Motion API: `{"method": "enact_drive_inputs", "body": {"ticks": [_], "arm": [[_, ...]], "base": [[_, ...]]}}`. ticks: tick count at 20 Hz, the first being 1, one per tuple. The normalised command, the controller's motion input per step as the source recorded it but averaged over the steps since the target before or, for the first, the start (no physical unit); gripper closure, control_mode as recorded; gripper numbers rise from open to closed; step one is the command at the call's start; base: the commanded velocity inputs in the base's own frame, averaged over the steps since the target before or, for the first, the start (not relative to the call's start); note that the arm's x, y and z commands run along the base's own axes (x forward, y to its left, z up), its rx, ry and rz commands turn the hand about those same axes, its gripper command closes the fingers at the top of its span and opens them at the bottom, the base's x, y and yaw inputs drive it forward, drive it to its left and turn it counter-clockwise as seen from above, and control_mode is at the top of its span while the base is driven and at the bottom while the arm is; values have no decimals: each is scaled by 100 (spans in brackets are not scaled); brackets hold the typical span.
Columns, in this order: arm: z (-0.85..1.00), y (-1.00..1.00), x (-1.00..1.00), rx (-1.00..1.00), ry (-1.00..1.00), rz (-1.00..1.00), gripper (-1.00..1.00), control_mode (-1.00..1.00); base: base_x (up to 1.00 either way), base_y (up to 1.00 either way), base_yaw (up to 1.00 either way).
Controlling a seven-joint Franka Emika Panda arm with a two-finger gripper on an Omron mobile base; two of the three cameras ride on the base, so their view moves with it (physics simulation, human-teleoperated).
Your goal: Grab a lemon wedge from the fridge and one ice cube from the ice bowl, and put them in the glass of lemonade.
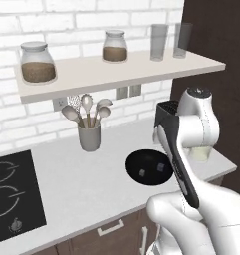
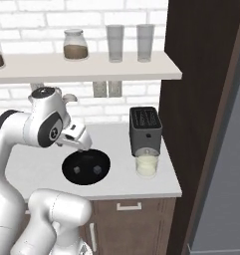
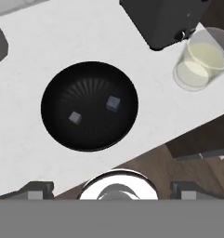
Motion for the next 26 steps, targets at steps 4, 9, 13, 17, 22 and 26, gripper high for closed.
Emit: {"method": "enact_drive_inputs", "body": {"ticks": [4,9,13,17,22,26], "arm": [[-35,0,0,0,3,-19,-100,-100],[-41,-2,0,0,9,-23,-100,-100],[-39,-4,7,0,16,-15,-100,-100],[-37,-5,24,0,13,-6,-100,-100],[-35,0,47,0,7,-1,-100,-100],[-35,0,57,0,4,0,-100,-100]], "base": [[0,0,0],[0,0,0],[0,0,0],[0,0,0],[0,0,0],[0,0,0]]}}
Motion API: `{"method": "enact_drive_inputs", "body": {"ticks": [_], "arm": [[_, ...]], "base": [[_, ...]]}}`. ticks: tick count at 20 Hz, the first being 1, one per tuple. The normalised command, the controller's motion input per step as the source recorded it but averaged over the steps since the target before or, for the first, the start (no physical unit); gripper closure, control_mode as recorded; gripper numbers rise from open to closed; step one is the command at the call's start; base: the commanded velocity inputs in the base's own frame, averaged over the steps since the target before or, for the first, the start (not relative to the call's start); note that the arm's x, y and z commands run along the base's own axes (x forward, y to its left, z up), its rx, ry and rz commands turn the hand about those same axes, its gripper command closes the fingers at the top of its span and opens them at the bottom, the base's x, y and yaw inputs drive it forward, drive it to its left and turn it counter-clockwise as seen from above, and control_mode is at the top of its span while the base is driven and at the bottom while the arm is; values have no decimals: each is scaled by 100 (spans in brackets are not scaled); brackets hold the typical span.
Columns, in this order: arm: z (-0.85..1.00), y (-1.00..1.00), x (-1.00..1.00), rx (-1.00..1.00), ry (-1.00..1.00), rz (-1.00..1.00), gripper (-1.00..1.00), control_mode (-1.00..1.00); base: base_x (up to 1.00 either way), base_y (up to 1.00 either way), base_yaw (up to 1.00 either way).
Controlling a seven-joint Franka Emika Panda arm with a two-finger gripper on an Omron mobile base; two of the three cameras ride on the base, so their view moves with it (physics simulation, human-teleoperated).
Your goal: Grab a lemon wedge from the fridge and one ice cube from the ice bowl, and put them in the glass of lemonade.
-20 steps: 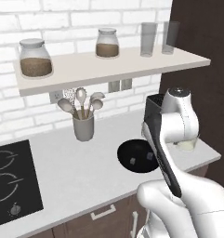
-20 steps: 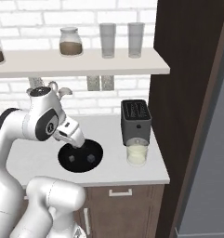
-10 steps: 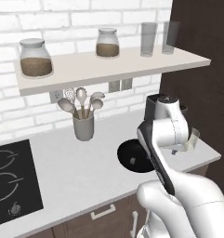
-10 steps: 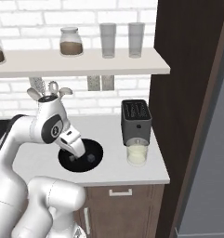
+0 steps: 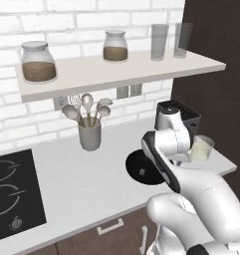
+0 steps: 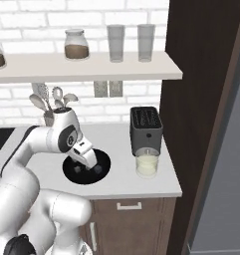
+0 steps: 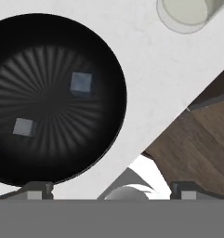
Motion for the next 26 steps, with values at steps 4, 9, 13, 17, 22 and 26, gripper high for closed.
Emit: {"method": "enact_drive_inputs", "body": {"ticks": [4,9,13,17,22,26], "arm": [[-36,0,51,0,3,0,-100,-100],[-44,0,39,-1,0,0,-100,-100],[-38,0,35,0,0,0,-100,-100],[-29,0,28,0,0,0,-100,-100],[-24,-1,25,0,0,0,-100,-100],[-26,-3,16,0,0,0,-100,-100]], "base": [[0,0,0],[0,0,0],[0,0,0],[0,0,0],[0,0,0],[0,0,0]]}}
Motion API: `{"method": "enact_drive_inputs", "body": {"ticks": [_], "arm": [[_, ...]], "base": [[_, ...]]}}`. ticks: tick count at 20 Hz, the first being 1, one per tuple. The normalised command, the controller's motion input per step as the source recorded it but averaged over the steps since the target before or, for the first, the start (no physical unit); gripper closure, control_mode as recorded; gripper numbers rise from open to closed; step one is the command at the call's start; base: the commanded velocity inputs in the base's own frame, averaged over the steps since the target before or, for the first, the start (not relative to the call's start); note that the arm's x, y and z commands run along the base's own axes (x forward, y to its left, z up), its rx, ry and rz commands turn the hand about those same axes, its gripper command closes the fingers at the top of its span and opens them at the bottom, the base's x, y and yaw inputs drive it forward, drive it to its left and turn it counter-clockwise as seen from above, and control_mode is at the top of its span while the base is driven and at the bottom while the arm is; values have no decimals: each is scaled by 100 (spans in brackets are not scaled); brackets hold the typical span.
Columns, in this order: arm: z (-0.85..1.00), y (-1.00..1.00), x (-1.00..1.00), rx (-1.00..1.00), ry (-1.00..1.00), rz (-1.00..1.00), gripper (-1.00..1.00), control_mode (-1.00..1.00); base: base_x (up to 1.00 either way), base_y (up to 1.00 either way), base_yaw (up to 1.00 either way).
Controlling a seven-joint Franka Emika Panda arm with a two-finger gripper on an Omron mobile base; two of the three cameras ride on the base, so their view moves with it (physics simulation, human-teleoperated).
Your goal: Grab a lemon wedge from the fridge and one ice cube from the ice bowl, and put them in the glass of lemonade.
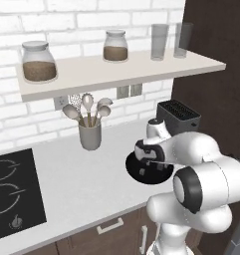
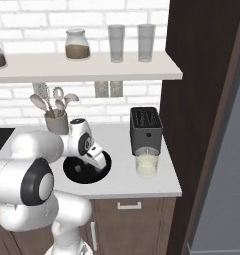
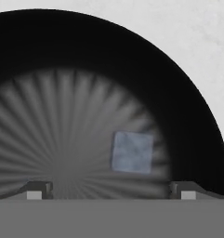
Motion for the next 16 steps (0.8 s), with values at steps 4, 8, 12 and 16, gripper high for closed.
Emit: {"method": "enact_drive_inputs", "body": {"ticks": [4,8,12,16], "arm": [[-23,-10,12,0,0,0,-100,-100],[-20,-10,14,0,0,0,-100,-100],[-21,0,22,0,0,0,-100,-100],[-21,0,22,0,-2,0,100,-100]], "base": [[0,0,0],[0,0,0],[0,0,0],[0,0,0]]}}
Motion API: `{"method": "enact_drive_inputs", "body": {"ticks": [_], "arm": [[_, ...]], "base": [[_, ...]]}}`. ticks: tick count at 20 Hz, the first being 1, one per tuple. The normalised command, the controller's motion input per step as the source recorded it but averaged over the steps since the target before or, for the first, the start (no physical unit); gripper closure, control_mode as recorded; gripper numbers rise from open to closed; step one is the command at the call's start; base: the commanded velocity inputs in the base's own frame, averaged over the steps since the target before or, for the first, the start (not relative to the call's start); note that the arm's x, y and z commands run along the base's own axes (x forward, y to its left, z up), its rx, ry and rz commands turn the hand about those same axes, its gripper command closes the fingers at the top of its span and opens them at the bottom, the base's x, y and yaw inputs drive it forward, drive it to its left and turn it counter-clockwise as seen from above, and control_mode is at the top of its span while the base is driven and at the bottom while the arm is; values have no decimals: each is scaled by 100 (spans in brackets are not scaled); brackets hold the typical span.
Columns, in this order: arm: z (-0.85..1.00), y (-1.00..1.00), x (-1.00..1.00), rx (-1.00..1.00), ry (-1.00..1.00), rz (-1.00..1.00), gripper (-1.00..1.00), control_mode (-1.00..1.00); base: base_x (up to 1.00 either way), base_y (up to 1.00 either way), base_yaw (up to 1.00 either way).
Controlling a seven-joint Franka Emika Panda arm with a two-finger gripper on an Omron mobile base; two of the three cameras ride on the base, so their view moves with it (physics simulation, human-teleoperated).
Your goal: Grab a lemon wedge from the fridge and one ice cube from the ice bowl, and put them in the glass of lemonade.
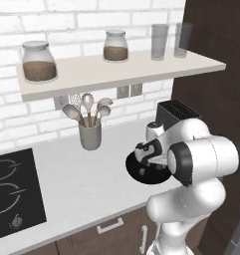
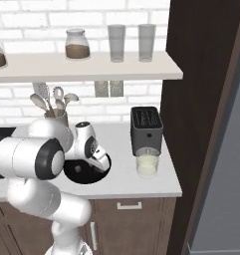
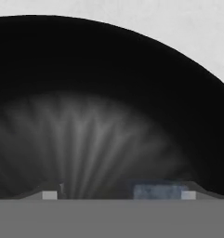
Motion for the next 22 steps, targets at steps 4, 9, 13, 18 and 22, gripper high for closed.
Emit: {"method": "enact_drive_inputs", "body": {"ticks": [4,9,13,18,22], "arm": [[-21,0,17,0,-3,0,100,-100],[-6,0,14,0,0,0,100,-100],[22,0,-23,0,-9,1,100,-100],[81,-13,-55,0,-23,6,100,-100],[71,-57,-59,0,-15,4,100,-100]], "base": [[0,0,0],[0,0,0],[0,0,0],[0,0,0],[0,0,0]]}}
